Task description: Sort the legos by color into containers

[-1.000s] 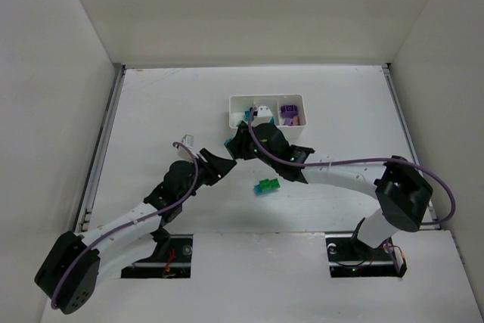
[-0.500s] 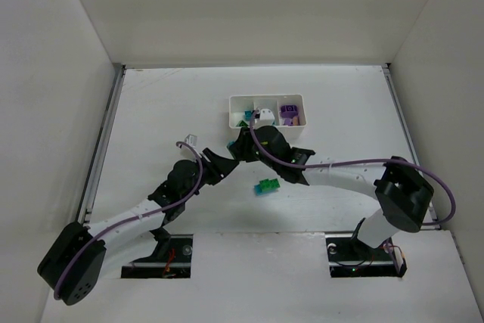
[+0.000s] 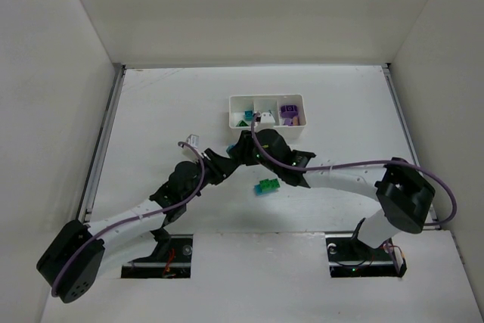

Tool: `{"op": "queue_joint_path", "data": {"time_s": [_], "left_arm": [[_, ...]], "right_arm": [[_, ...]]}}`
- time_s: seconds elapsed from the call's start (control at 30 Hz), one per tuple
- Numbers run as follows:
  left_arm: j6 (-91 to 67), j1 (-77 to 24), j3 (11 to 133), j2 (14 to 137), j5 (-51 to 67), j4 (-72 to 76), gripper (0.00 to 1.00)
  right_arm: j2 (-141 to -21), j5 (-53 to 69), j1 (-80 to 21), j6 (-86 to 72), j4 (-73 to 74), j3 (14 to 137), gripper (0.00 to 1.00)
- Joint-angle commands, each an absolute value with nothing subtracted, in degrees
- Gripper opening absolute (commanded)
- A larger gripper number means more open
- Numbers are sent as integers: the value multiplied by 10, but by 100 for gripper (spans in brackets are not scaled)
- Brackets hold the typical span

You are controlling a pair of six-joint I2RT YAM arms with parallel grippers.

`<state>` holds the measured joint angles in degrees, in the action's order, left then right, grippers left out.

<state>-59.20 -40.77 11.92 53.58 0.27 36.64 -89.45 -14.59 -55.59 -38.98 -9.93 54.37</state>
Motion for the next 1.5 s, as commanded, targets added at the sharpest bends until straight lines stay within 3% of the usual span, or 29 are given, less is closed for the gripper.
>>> {"op": "queue_joint_path", "data": {"time_s": [0.0, 0.4, 0.97, 1.47], "left_arm": [[-589, -409, 146, 544, -14, 404, 33], [-587, -428, 147, 586, -46, 427, 13], [-578, -329, 126, 563, 0, 377, 9], [-553, -316, 184, 599, 34, 377, 11]], "right_arm": [[-865, -140, -562, -400, -138, 539, 32], [-841, -118, -558, -410, -150, 517, 32], [-740, -28, -405, -393, -145, 501, 33], [-949, -121, -323, -297, -102, 683, 39]]}}
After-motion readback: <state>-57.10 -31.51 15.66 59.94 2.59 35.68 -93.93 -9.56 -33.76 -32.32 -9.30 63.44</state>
